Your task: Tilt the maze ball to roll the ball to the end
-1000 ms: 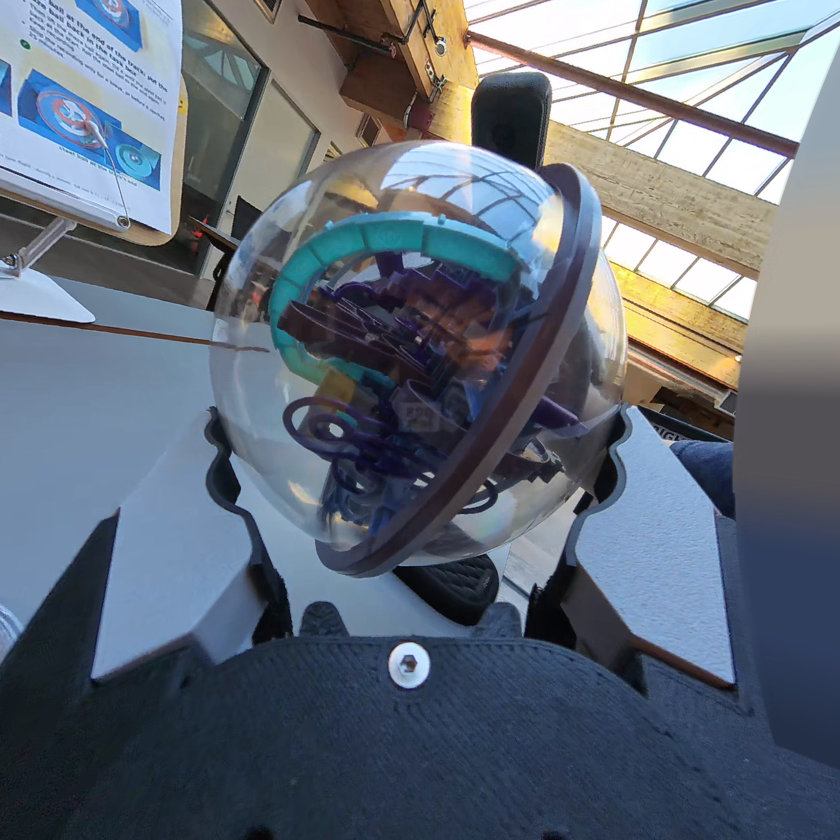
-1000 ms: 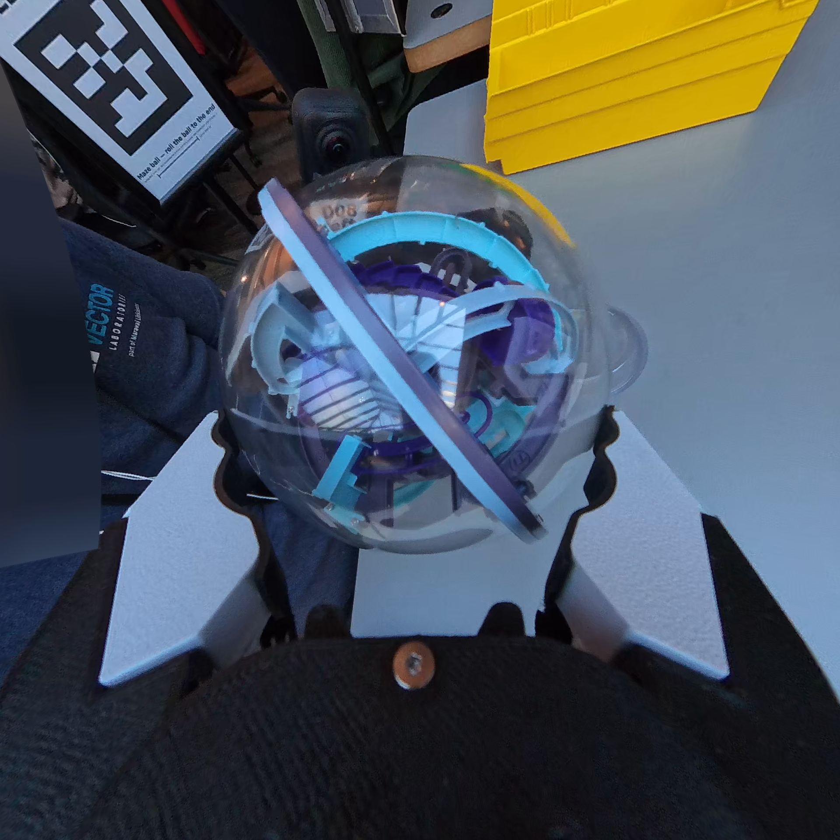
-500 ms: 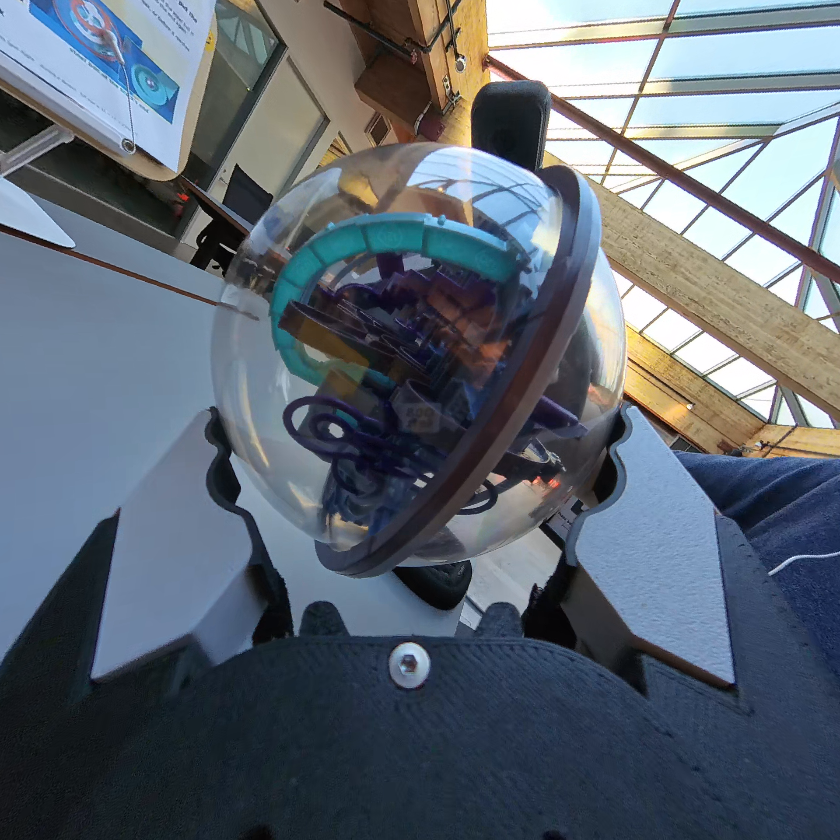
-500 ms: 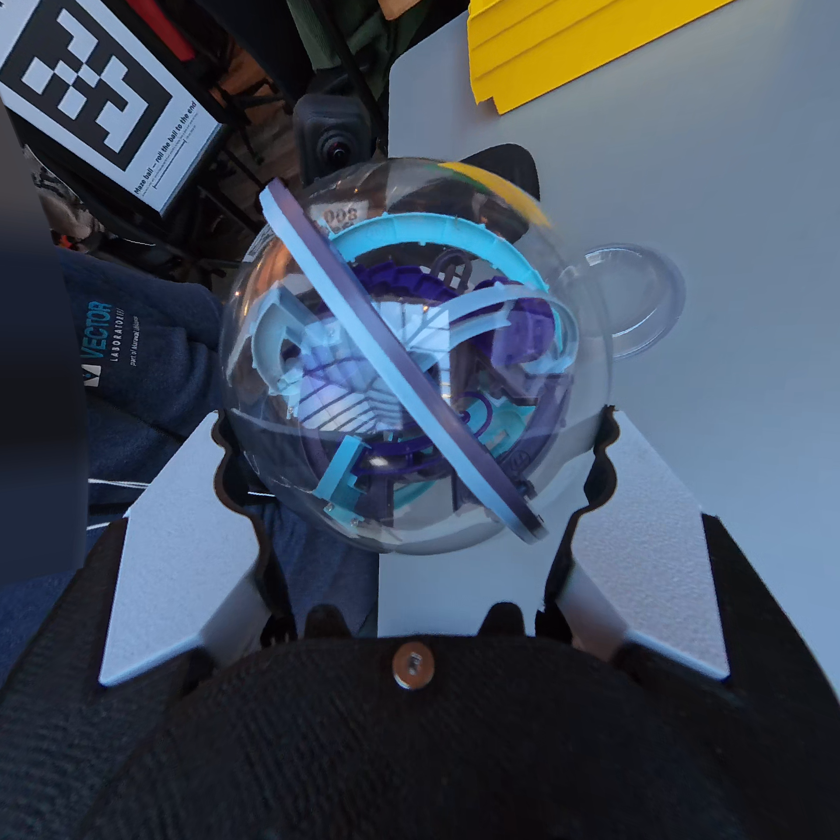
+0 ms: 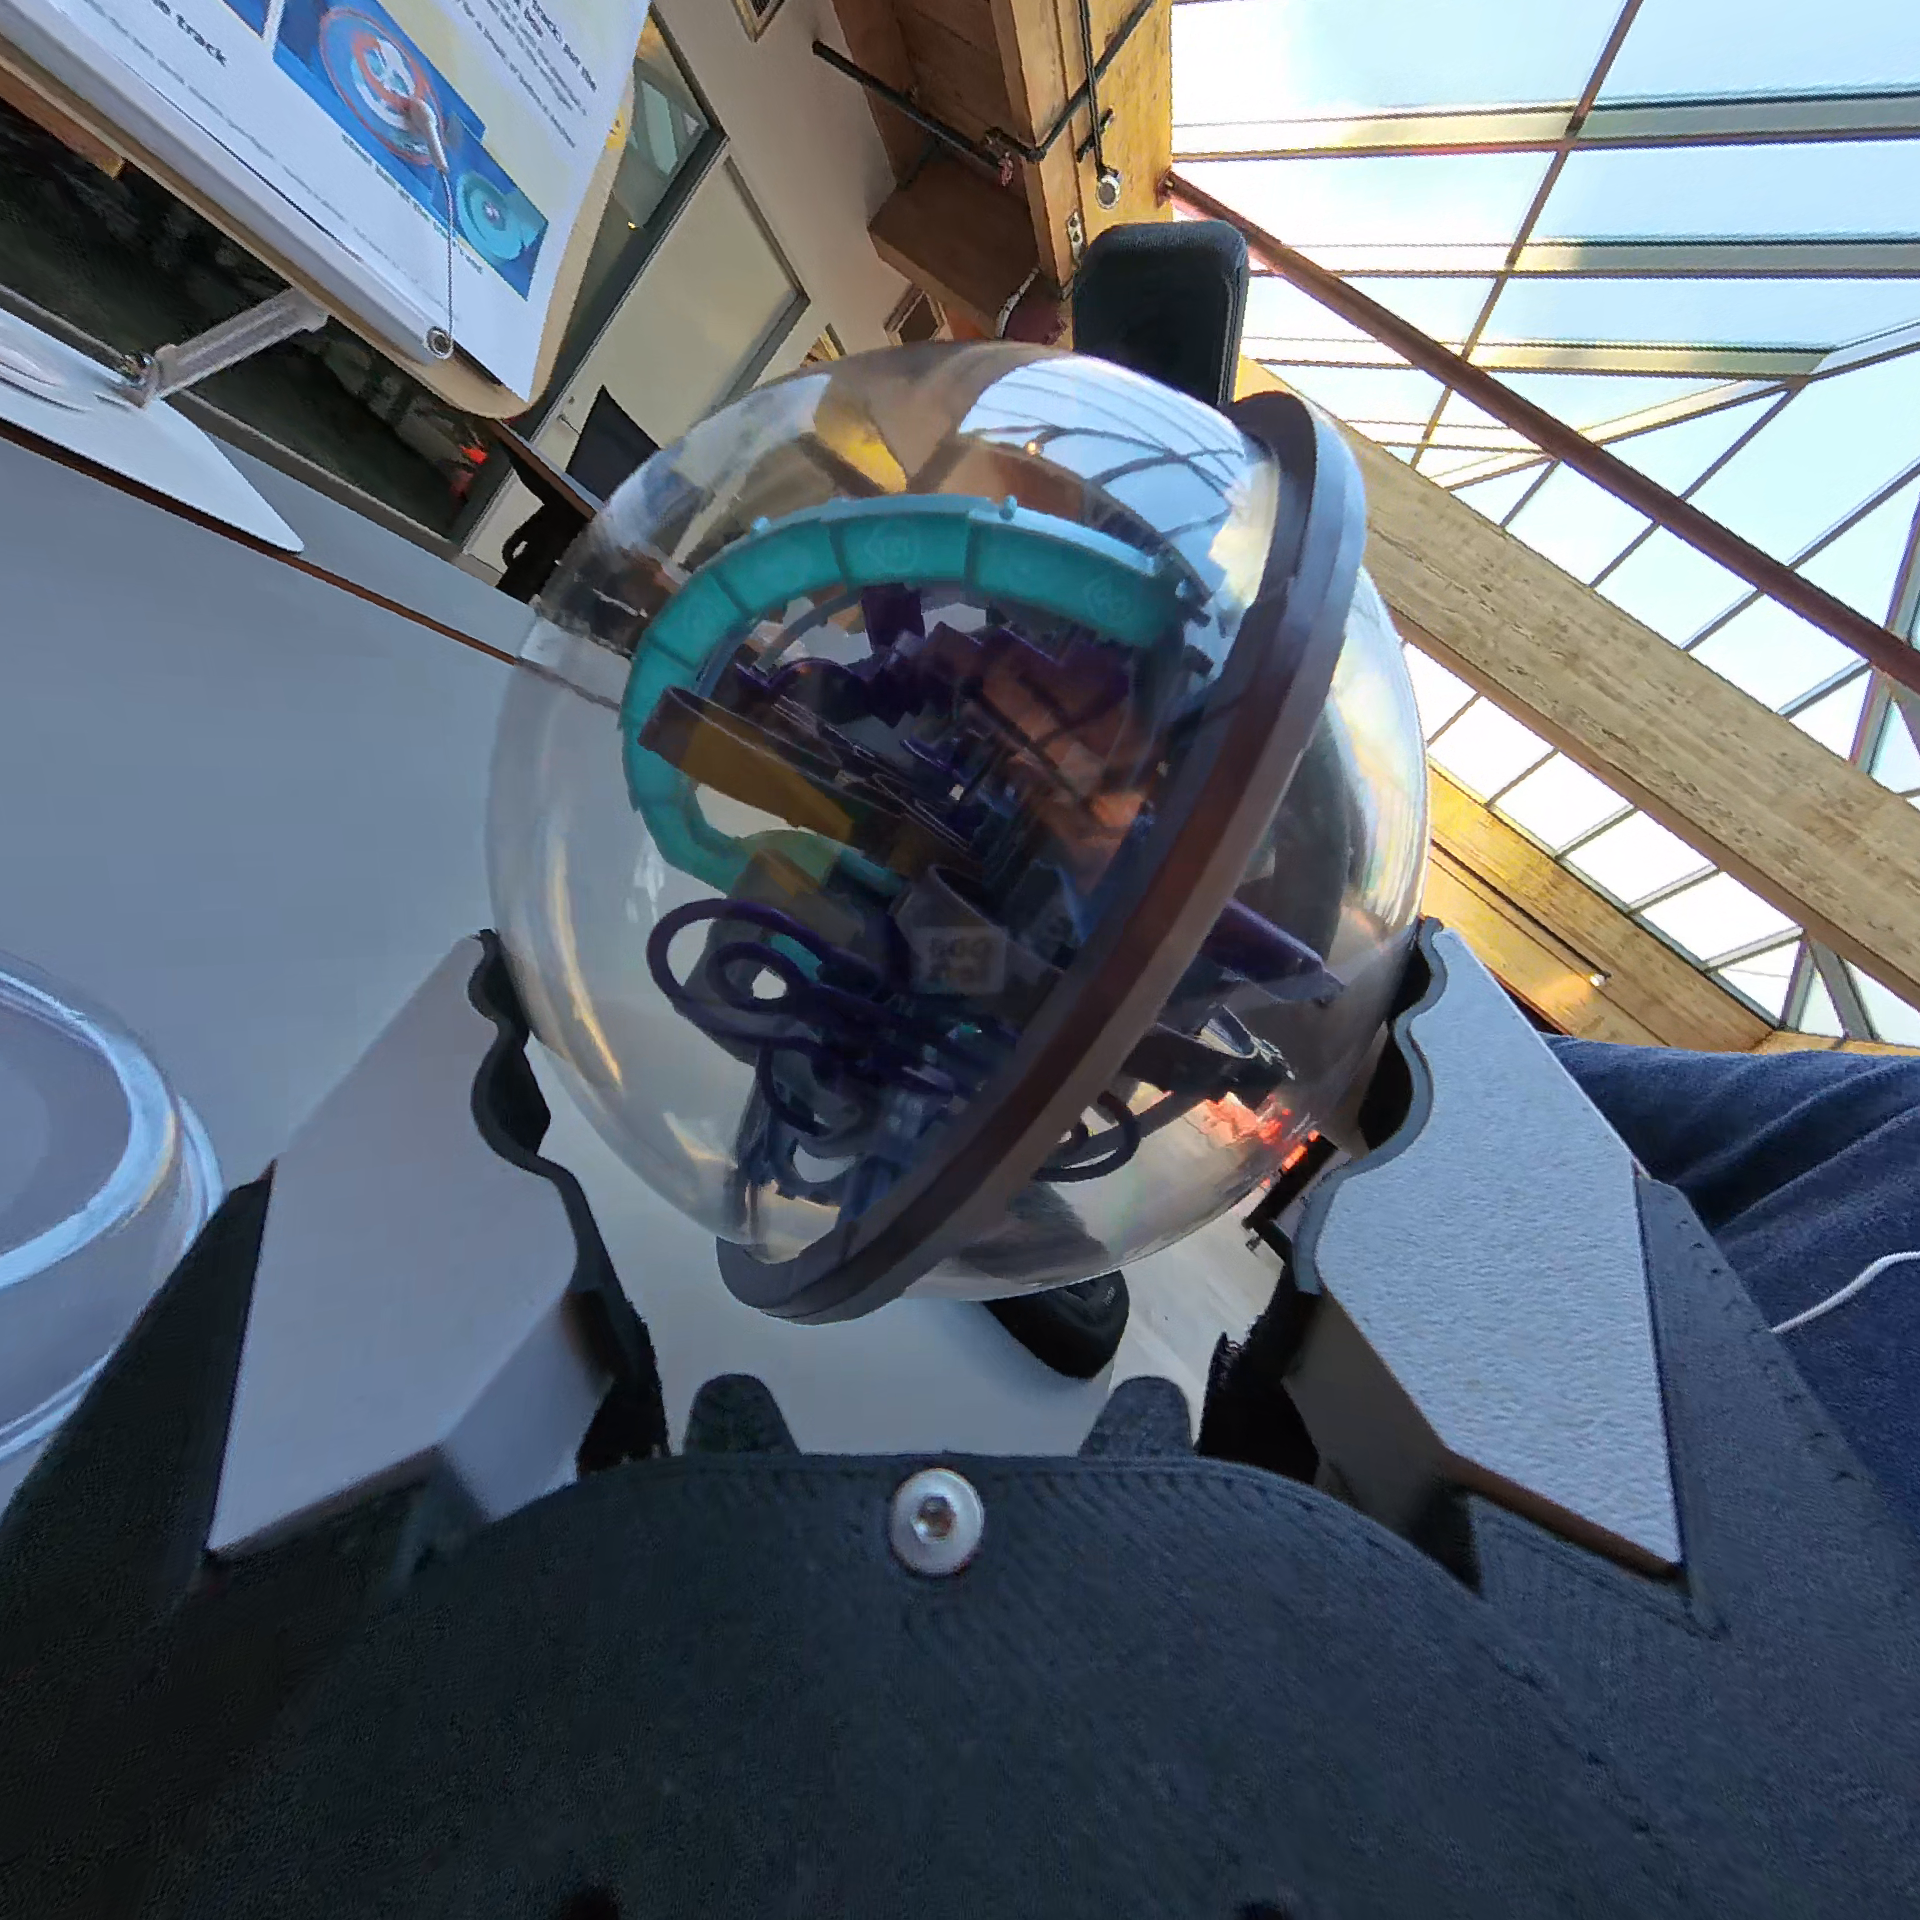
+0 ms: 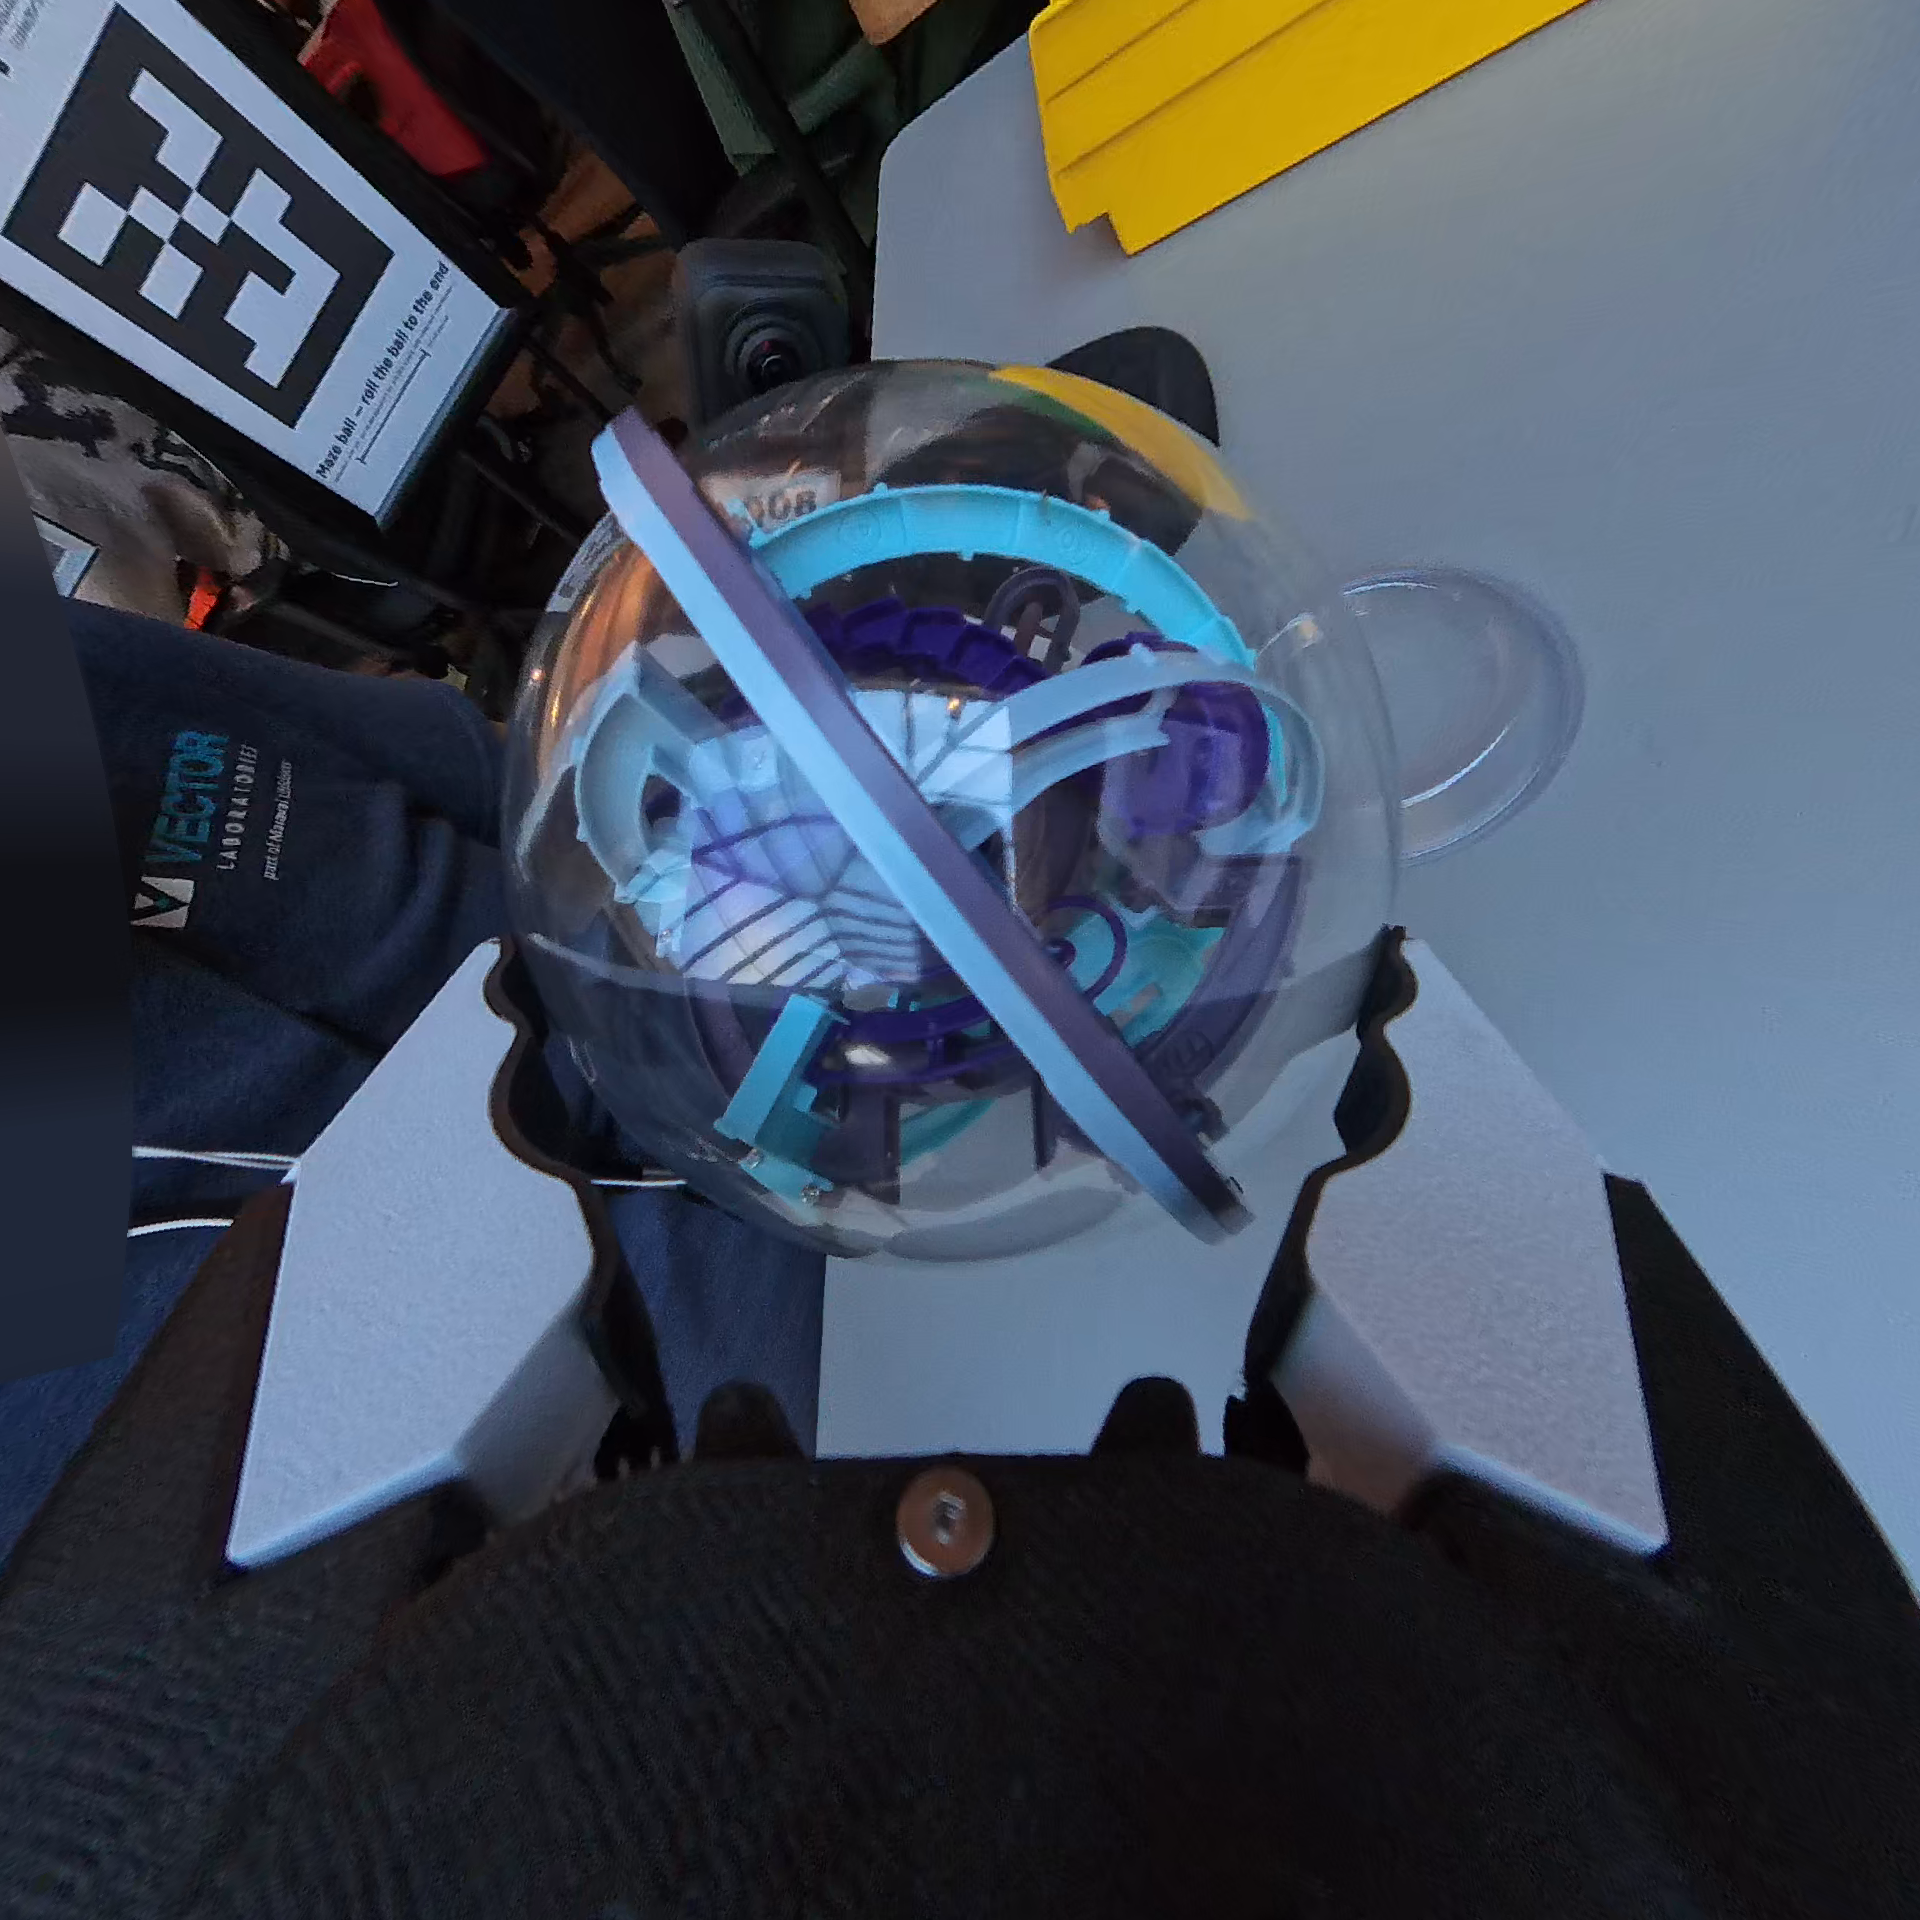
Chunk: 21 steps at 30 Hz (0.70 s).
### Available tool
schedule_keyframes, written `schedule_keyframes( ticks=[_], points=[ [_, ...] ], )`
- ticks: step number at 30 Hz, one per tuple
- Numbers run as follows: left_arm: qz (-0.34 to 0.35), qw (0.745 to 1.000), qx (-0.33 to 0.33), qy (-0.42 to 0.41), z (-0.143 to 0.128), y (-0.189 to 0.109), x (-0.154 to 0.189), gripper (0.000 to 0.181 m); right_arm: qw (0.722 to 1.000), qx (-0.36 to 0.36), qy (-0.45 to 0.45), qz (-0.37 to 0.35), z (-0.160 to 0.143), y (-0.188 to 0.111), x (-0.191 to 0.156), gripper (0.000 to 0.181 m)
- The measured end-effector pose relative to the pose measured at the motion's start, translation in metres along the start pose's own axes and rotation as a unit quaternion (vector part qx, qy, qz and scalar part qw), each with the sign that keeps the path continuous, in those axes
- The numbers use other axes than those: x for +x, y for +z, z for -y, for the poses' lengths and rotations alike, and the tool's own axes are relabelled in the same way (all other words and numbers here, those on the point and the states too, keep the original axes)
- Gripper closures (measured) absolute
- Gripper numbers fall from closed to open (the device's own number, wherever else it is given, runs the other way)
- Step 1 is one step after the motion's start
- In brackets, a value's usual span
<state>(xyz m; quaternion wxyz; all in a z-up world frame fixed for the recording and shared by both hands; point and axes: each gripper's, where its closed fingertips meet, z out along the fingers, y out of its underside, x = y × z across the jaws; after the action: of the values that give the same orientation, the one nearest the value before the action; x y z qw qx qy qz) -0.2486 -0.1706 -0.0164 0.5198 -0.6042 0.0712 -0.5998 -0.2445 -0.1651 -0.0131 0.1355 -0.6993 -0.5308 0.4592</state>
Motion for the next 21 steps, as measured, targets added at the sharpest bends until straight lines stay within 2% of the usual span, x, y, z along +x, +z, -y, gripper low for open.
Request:
schedule_keyframes(
  ticks=[21],
  points=[
    [0.068, 0.997, 0.011, 0.019, 0.031, -0.018, -0.055, 0.026, 0.997, 0.053, 0.034, 0.047, 0.026, 0.031, 0.048, 0.028]
  ],
)
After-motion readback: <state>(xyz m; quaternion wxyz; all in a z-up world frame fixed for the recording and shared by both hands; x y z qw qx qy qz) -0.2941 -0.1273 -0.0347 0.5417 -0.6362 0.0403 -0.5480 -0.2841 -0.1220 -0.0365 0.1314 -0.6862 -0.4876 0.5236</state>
